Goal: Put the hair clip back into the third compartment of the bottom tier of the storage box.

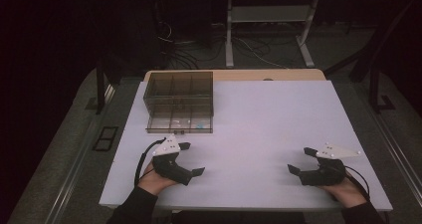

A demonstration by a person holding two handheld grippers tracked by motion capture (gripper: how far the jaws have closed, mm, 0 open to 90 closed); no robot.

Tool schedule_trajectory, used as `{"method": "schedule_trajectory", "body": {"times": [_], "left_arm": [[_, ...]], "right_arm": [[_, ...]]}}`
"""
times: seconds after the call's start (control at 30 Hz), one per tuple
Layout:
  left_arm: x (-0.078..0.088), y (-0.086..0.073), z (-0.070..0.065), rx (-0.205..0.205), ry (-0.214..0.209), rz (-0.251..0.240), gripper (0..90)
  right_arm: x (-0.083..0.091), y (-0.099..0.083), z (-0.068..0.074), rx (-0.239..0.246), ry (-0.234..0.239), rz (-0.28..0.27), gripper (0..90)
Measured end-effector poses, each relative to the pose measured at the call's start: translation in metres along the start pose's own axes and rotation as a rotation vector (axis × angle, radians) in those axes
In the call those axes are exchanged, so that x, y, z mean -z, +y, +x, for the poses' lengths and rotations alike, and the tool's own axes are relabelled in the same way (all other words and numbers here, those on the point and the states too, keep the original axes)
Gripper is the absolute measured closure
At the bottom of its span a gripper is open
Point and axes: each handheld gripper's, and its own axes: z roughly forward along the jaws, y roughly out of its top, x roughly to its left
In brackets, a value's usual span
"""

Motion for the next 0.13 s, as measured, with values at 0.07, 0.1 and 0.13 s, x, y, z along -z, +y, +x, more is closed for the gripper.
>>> {"method": "schedule_trajectory", "body": {"times": [0.07,0.1,0.13], "left_arm": [[-0.0002,0.0001,0.0,-0.002,-0.001,0.0,0.0],[-0.0003,0.0001,0.0001,-0.002,0.0,0.0,0.0],[-0.0004,-0.0001,0.0001,-0.003,0.0,0.001,0.0]], "right_arm": [[0.0,-0.0002,0.0,-0.001,0.0,0.002,11.6],[0.0001,-0.0003,0.0,-0.002,0.0,0.002,11.6],[0.0003,-0.0002,0.0001,-0.005,0.0,0.002,11.6]]}}
